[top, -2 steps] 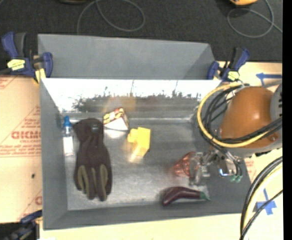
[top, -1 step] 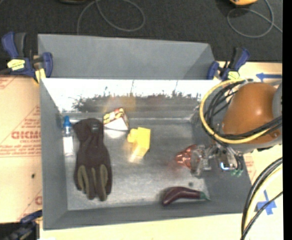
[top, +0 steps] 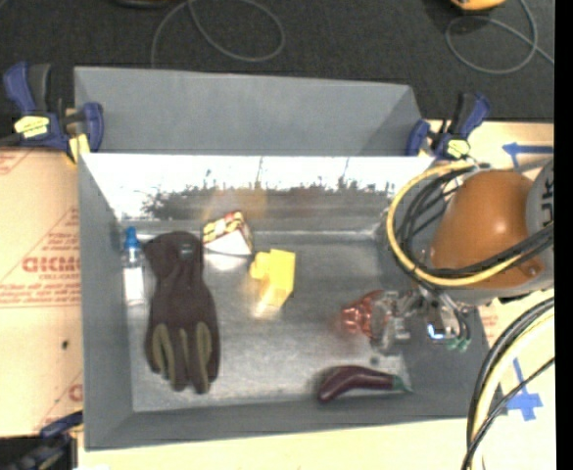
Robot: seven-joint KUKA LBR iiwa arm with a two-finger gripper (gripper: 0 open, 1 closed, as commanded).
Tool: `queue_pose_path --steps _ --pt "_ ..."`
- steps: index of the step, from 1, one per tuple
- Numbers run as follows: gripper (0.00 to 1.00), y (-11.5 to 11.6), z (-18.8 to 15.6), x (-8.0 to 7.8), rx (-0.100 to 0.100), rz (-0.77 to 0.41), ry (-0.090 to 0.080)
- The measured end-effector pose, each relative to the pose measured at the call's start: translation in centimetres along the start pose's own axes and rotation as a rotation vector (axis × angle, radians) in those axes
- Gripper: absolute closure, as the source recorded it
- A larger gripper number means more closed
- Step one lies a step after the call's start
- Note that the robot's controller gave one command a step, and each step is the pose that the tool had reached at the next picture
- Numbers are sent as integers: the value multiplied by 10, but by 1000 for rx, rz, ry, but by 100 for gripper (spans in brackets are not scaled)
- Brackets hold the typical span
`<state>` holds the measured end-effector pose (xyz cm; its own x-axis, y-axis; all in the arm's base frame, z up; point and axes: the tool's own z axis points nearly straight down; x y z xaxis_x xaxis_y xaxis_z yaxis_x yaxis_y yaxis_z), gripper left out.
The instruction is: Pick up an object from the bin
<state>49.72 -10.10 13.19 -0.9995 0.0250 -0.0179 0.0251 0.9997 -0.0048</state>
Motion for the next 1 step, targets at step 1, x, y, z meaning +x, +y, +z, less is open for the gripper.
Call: queue_pose_path --steps 1 --pt "100 11 -5 7 -1 -99 14"
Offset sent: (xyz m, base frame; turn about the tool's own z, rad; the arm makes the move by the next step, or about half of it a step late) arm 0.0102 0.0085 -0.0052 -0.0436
